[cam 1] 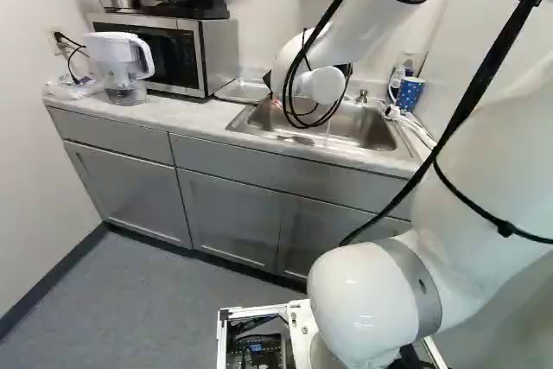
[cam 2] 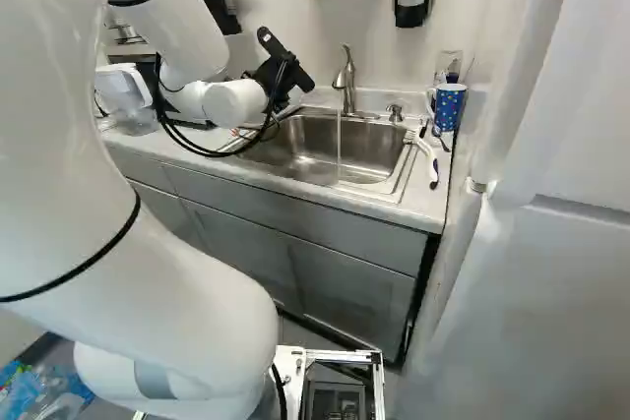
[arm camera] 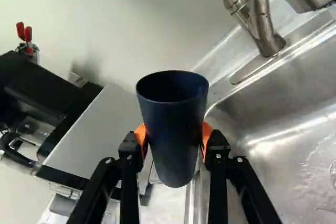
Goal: Rinse the cup and place it in the tray
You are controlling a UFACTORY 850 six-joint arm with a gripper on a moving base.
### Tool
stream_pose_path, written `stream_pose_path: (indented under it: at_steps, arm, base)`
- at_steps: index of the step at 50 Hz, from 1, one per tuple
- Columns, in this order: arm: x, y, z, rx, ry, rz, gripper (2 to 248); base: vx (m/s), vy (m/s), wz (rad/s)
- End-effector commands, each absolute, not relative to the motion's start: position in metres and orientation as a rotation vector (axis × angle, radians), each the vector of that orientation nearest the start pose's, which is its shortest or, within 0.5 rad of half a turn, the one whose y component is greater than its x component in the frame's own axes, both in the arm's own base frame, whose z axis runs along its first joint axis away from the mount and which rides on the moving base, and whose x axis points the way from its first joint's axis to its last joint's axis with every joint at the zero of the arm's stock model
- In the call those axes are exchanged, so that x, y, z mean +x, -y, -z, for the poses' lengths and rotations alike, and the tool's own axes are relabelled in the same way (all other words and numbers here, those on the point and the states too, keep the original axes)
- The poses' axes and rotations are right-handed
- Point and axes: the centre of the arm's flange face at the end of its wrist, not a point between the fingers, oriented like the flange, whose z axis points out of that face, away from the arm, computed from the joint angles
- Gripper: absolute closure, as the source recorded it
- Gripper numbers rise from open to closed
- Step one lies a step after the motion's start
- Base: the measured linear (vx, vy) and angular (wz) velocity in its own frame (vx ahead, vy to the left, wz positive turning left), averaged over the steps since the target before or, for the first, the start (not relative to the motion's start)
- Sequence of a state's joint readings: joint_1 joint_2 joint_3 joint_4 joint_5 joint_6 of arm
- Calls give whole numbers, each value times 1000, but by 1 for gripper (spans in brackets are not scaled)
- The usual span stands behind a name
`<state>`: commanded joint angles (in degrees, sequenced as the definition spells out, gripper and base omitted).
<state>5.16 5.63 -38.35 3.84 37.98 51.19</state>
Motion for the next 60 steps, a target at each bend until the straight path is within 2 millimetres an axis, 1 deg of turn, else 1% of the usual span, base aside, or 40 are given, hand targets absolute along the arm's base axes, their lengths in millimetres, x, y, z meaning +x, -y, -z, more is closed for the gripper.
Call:
stream_pose_path:
  at_steps: [38,60]
  arm:
    - [453,-37,-537,-1511,-1141,1261,130]
    - [453,-37,-537,-1337,-1274,1105,130]
  base:
    - [0,0,0]
    - [0,0,0]
